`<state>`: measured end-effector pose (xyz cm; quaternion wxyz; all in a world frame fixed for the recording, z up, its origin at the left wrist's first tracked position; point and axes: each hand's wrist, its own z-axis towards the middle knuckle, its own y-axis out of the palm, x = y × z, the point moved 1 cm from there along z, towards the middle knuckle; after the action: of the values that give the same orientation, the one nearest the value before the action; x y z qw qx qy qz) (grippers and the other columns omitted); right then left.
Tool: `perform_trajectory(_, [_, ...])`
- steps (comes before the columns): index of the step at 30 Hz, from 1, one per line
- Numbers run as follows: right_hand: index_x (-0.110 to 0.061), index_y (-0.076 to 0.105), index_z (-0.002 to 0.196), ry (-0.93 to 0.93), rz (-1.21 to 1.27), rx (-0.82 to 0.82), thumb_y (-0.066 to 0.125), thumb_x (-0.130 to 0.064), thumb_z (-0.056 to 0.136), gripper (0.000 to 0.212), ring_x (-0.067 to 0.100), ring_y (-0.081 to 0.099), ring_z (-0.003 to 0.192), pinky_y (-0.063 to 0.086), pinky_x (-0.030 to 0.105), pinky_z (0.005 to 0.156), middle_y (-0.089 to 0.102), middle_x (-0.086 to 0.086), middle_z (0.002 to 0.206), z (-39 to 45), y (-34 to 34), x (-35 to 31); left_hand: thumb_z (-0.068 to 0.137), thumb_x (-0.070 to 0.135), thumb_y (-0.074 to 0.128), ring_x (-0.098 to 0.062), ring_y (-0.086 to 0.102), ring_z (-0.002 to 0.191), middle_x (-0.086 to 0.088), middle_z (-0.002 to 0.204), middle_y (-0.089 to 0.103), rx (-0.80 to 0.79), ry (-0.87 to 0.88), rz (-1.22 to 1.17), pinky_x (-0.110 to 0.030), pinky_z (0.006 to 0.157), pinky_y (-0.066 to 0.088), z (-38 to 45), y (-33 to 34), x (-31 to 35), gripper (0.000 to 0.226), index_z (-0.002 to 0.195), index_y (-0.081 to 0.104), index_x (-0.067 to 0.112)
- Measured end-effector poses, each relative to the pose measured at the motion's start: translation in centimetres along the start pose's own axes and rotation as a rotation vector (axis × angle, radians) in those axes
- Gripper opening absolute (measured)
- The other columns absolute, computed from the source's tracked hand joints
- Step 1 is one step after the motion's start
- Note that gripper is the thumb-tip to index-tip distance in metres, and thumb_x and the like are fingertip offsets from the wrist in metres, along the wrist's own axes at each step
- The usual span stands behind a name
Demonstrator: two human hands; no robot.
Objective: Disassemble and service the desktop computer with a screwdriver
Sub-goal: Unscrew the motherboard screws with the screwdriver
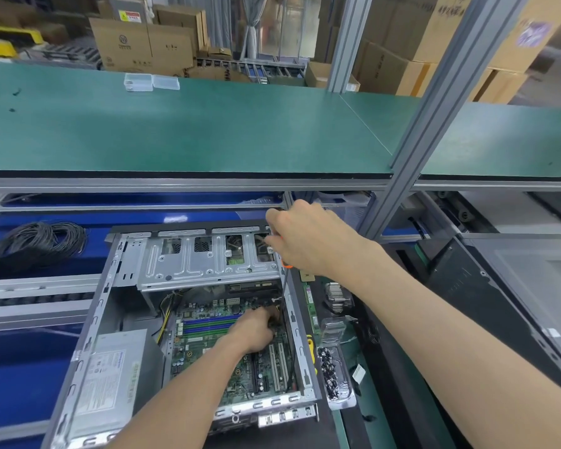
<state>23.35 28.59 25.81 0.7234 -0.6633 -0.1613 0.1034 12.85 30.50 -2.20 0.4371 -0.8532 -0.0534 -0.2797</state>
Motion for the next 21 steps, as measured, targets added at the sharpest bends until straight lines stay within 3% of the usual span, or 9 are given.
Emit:
perform_trajectory(2, [-0.016, 0.062, 0.103, -0.103, 0.094, -0.067, 0.054, -0.015, 0.093, 0.013, 0.026, 0.052, 0.085, 0.039, 0.035, 0.067, 0.051, 0.001, 0.088, 0.16, 0.01, 0.05, 0.096, 0.015, 0.054, -0.02, 0.068, 0.082, -0.008, 0.117, 0.062, 0.003, 0.005, -0.006, -0.037, 0.072, 0.06, 0.13, 0.09, -0.05, 0.038, 0.129, 0.054, 0.034])
perform_trajectory(5, [-0.023, 0.066, 0.1, -0.17, 0.212, -0.177, 0.061, -0.002, 0.076, 0.032, 0.014, 0.05, 0.082, 0.04, 0.032, 0.066, 0.049, -0.005, 0.097, -0.07, -0.43, 0.34, 0.095, 0.014, 0.054, -0.021, 0.068, 0.085, -0.008, 0.117, 0.064, -0.001, 0.006, -0.007, -0.034, 0.07, 0.058, 0.17, 0.04, -0.07, 0.04, 0.13, 0.053, 0.033])
perform_trajectory(8, [-0.024, 0.062, 0.092, -0.095, 0.161, -0.083, 0.066, -0.025, 0.08, 0.013, 0.023, 0.054, 0.08, 0.041, 0.033, 0.062, 0.049, -0.002, 0.089, -0.34, -0.33, 0.57, 0.095, 0.012, 0.053, -0.019, 0.066, 0.081, -0.006, 0.111, 0.065, -0.011, -0.001, -0.011, -0.033, 0.064, 0.056, 0.19, 0.03, -0.07, 0.041, 0.131, 0.053, 0.031])
perform_trajectory(10, [-0.022, 0.057, 0.087, 0.023, -0.009, 0.003, 0.059, -0.053, 0.091, 0.03, 0.03, 0.047, 0.072, 0.036, 0.035, 0.062, 0.036, -0.001, 0.071, -0.26, -0.14, 0.53, 0.096, 0.011, 0.052, -0.019, 0.065, 0.076, -0.005, 0.105, 0.065, -0.023, -0.005, -0.018, -0.033, 0.061, 0.055, 0.08, -0.01, -0.01, 0.042, 0.133, 0.051, 0.031])
perform_trajectory(11, [-0.021, 0.059, 0.089, 0.045, -0.064, 0.02, 0.054, -0.054, 0.095, 0.034, 0.03, 0.044, 0.071, 0.035, 0.036, 0.063, 0.029, -0.002, 0.067, -0.13, -0.12, 0.39, 0.096, 0.011, 0.052, -0.019, 0.065, 0.075, -0.005, 0.104, 0.065, -0.025, -0.009, -0.021, -0.033, 0.06, 0.055, 0.08, -0.02, 0.02, 0.043, 0.133, 0.051, 0.031])
perform_trajectory(15, [-0.018, 0.062, 0.093, -0.095, 0.076, -0.073, 0.059, -0.017, 0.087, 0.008, 0.03, 0.059, 0.087, 0.044, 0.036, 0.066, 0.055, 0.002, 0.084, 0.34, -0.04, -0.24, 0.094, 0.011, 0.052, -0.017, 0.065, 0.073, -0.005, 0.106, 0.065, -0.016, -0.011, -0.021, -0.028, 0.051, 0.047, 0.09, -0.18, 0.13, 0.045, 0.134, 0.051, 0.031])
perform_trajectory(17, [-0.027, 0.061, 0.09, -0.129, 0.235, -0.208, 0.061, -0.007, 0.077, 0.024, 0.021, 0.058, 0.086, 0.048, 0.035, 0.065, 0.06, -0.002, 0.093, 0.16, -0.38, -0.05, 0.093, 0.011, 0.052, -0.019, 0.066, 0.077, -0.007, 0.109, 0.066, -0.012, -0.015, -0.015, -0.03, 0.055, 0.051, 0.08, -0.22, 0.17, 0.045, 0.134, 0.051, 0.03])
perform_trajectory(19, [-0.033, 0.058, 0.091, -0.128, 0.277, -0.199, 0.065, -0.015, 0.074, 0.026, 0.02, 0.057, 0.084, 0.045, 0.033, 0.059, 0.053, -0.006, 0.093, -0.1, -0.58, 0.03, 0.094, 0.011, 0.052, -0.02, 0.067, 0.08, -0.007, 0.111, 0.065, -0.015, -0.022, -0.018, -0.034, 0.062, 0.057, 0.06, -0.23, 0.14, 0.043, 0.133, 0.053, 0.03])
perform_trajectory(21, [-0.03, 0.057, 0.091, -0.043, 0.085, -0.065, 0.067, -0.043, 0.081, 0.02, 0.026, 0.052, 0.078, 0.036, 0.032, 0.062, 0.04, -0.006, 0.079, -0.15, -0.4, 0.3, 0.095, 0.013, 0.053, -0.018, 0.066, 0.076, -0.007, 0.115, 0.064, -0.018, -0.022, -0.025, -0.034, 0.061, 0.056, 0.07, -0.14, 0.04, 0.042, 0.133, 0.052, 0.032])
